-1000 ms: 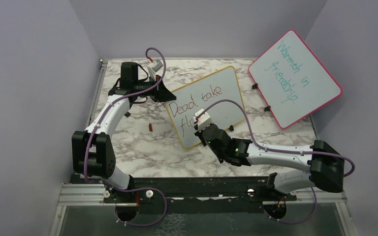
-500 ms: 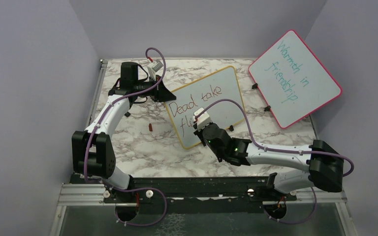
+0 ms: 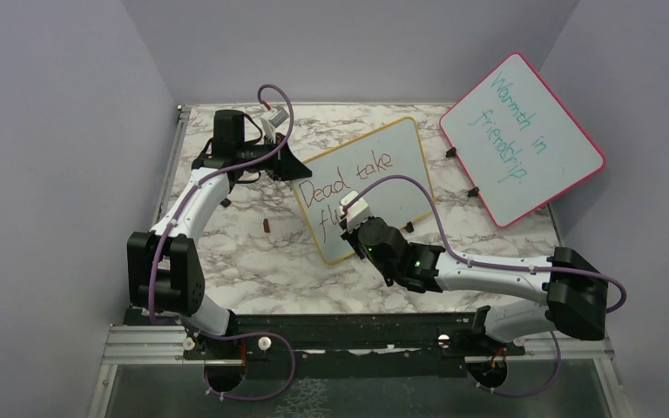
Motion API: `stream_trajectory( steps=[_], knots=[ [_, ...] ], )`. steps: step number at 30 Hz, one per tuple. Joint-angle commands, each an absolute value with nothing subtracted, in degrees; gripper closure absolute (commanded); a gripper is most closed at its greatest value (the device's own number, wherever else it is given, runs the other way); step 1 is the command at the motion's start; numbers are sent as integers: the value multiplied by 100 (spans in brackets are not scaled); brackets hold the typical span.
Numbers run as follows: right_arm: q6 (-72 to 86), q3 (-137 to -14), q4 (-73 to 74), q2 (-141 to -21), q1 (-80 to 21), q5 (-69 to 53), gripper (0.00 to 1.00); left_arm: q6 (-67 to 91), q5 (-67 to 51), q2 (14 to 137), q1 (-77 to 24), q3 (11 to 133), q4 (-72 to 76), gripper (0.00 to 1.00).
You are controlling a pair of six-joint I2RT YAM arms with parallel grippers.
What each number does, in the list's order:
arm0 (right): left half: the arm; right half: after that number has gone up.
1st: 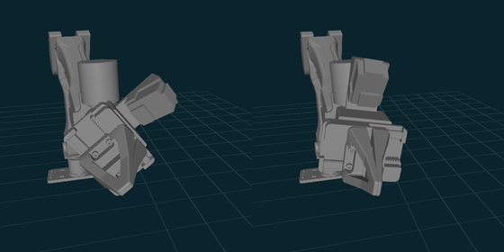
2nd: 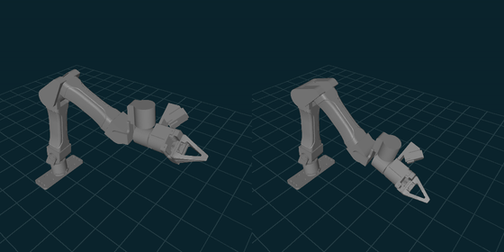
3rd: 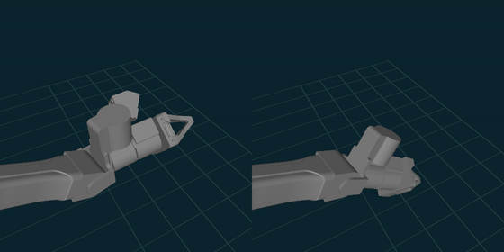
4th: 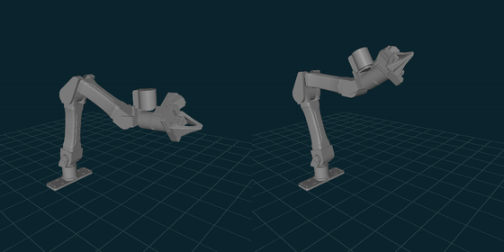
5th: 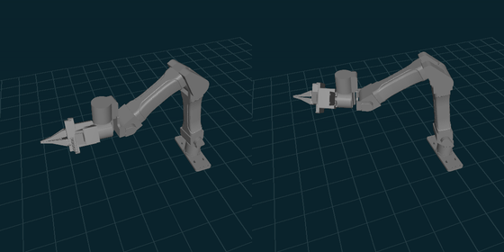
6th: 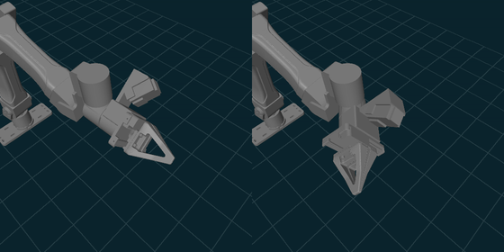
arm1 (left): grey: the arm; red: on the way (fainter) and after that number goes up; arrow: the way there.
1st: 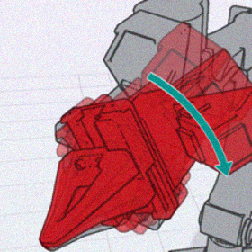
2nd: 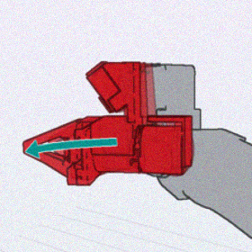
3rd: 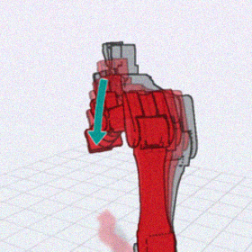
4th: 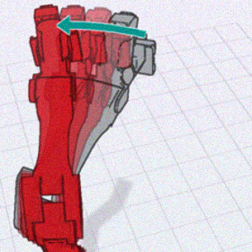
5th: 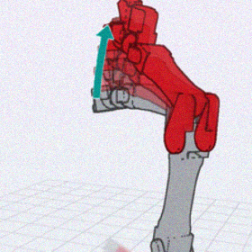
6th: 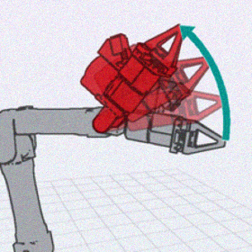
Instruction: Write a sentence on the whiteboard
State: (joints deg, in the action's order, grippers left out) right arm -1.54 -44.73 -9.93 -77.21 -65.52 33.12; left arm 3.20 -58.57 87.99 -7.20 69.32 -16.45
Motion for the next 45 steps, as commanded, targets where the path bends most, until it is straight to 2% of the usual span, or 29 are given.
stream_trajectory(
  steps=[1,22,45],
  knots=[
    [-43,-4514,-646,-7715,-6513,3179,99,-149,-4604,9063,-612,6820,-1905,100],
    [129,-4324,-333,-7605,-6513,3441,100,-141,-4601,9066,-615,6820,-1907,100],
    [53,-4332,-647,-7587,-6382,3660,100,-149,-4588,9070,-614,6812,-1907,100]
  ],
)
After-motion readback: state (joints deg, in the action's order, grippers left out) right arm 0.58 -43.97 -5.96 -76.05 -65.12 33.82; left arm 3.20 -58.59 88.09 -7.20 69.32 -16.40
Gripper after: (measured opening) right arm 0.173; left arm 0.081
